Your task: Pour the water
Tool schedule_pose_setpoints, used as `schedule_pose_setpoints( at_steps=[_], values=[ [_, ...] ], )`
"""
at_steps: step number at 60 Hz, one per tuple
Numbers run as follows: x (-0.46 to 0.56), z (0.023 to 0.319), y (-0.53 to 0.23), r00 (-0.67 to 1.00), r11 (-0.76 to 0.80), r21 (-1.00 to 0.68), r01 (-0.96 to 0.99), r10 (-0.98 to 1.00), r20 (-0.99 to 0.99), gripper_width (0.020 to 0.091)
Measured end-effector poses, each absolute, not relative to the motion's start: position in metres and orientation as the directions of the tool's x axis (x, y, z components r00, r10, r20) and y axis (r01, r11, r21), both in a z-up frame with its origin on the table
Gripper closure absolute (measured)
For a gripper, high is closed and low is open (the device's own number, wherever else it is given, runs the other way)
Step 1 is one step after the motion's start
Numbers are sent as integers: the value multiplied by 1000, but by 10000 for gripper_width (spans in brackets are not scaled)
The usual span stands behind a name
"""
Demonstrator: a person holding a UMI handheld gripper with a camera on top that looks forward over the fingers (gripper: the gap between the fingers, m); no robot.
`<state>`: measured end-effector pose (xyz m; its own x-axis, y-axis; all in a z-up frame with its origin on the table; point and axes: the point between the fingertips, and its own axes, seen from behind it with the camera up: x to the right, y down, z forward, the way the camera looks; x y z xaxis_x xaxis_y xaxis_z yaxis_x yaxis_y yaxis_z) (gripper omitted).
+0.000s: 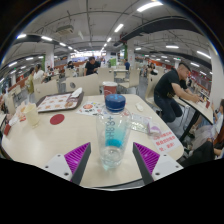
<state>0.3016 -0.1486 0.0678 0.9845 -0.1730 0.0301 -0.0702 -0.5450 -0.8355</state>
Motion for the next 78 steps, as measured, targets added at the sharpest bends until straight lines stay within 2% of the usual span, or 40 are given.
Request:
schedule_pose_setpoints(
  at_steps=[3, 7, 16, 30, 39, 42, 47, 57, 67, 78],
  values=[
    [305, 66, -136, 986, -533, -843, -66, -166, 28, 258],
    [307, 61, -122, 987, -523, -850, -63, -160, 25, 313],
    [311, 55, -106, 986, -507, -859, -70, -168, 19, 526],
    [310, 57, -100, 980, -492, -868, -74, -197, 28, 672],
    [311, 58, -94, 968, -522, -852, -32, -228, 103, 673],
    [308, 66, -89, 963, -524, -852, -8, -233, 134, 672],
    [303, 94, -78, 943, -521, -850, 78, -238, 232, 672],
    [257, 178, -24, 839, -483, -793, 371, -191, 509, 673],
    [171, 237, 38, 562, -428, -540, 725, -85, 822, 671],
    [73, 231, 97, 93, -343, -66, 937, 62, 994, 673]
  ],
)
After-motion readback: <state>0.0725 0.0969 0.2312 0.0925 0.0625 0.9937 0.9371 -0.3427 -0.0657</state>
